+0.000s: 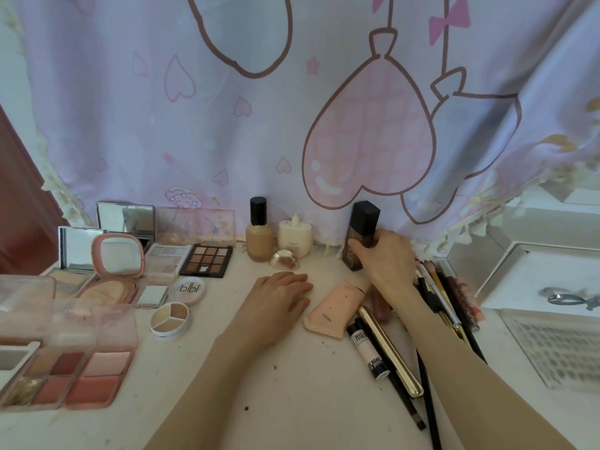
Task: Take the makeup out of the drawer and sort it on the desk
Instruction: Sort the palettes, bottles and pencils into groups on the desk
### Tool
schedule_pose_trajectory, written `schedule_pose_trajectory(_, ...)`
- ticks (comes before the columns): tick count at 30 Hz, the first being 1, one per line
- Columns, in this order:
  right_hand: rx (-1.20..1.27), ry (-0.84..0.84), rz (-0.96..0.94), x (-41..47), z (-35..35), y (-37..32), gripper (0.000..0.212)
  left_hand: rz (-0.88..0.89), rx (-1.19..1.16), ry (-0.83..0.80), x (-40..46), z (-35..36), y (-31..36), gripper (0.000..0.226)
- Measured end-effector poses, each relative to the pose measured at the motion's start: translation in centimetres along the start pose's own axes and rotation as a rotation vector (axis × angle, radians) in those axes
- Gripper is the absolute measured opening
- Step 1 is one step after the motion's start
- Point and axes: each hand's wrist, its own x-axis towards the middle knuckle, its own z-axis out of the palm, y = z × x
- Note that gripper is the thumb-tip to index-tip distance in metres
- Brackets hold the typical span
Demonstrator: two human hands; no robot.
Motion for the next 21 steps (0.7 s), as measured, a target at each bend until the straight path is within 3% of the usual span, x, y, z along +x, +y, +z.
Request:
schedule_pose_trajectory(4, 0.173, 0.066, -0.034, -0.6, -0.6, -0.3, 0.024, -0.002, -0.013, -0.008, 0.0, -0.1, 0.0, 0.038)
schedule_pose_trajectory(6, 0.394, 0.100, -0.055, -1.3, -2.4, -1.3, 0.014, 0.004, -0.026, 0.024, 0.0, 0.0, -0.1, 0.036)
schedule_pose_trajectory(9, 0.718, 0.018, -0.012, -2.9, -5.7, -2.9, 0.016, 0.027, -0.093, 0.123, -0.3, 0.0, -0.1, 0.032)
schedule_pose_trajectory(13, 0.970, -0.359, 0.104, -5.2, -7.4, -3.2, 0.008, -0.001, -0.287, 0.241, -0.1, -0.7, 0.9, 0.032)
schedule_pose_trajectory(17, 1.220, -0.831, 0.296, -7.2, -6.8, -2.1, 0.022, 0.030, -0.742, 0.383, -0.3, -2.7, 2.8, 0.038)
schedule_pose_trajectory(19, 1.200, -1.000, 0.312, -7.7, -6.8, -1.9, 0.034, 0.156, -0.690, 0.413, -0.7, -3.3, 3.3, 0.040)
schedule_pose_trajectory(21, 1.116, -1.167, 0.288, -8.1, -7.1, -2.0, 0.039, 0.249, -0.560, 0.409, -0.8, -3.6, 3.7, 0.027)
